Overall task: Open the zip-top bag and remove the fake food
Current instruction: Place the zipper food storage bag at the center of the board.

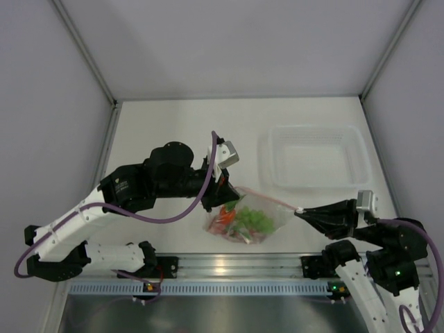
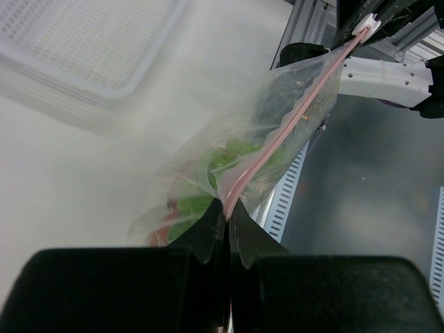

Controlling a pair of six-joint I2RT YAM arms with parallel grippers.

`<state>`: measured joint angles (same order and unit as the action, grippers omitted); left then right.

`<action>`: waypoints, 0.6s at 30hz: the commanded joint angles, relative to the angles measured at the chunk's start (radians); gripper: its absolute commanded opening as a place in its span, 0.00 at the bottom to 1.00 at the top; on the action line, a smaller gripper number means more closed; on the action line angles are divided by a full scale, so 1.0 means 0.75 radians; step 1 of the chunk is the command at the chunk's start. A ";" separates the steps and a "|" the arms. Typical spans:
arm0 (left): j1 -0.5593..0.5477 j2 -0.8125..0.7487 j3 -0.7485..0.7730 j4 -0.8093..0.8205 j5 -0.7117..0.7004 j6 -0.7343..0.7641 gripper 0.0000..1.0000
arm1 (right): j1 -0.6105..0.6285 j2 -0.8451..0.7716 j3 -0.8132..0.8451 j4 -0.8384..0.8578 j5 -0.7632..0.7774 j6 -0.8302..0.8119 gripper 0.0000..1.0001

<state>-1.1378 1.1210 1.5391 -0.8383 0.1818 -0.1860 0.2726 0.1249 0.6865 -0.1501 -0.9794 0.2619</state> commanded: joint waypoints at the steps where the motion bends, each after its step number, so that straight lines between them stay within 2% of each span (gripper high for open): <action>1: 0.001 -0.026 0.075 0.191 0.028 -0.018 0.00 | 0.007 0.001 0.001 0.118 -0.019 0.009 0.06; 3: 0.003 -0.028 0.075 0.191 0.026 -0.018 0.00 | 0.007 -0.003 0.001 0.120 -0.017 0.011 0.00; 10: 0.001 -0.051 0.036 0.195 -0.054 0.009 0.00 | 0.005 -0.001 0.023 0.066 0.074 0.011 0.00; 15: 0.001 -0.067 -0.013 0.197 -0.073 0.019 0.00 | 0.007 0.140 0.099 -0.053 0.128 -0.030 0.00; 18: 0.001 -0.071 -0.037 0.197 -0.105 0.043 0.00 | 0.007 0.212 0.122 -0.043 0.144 -0.012 0.00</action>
<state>-1.1358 1.1030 1.5150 -0.8204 0.1135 -0.1787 0.2726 0.2298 0.7303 -0.1810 -0.9001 0.2619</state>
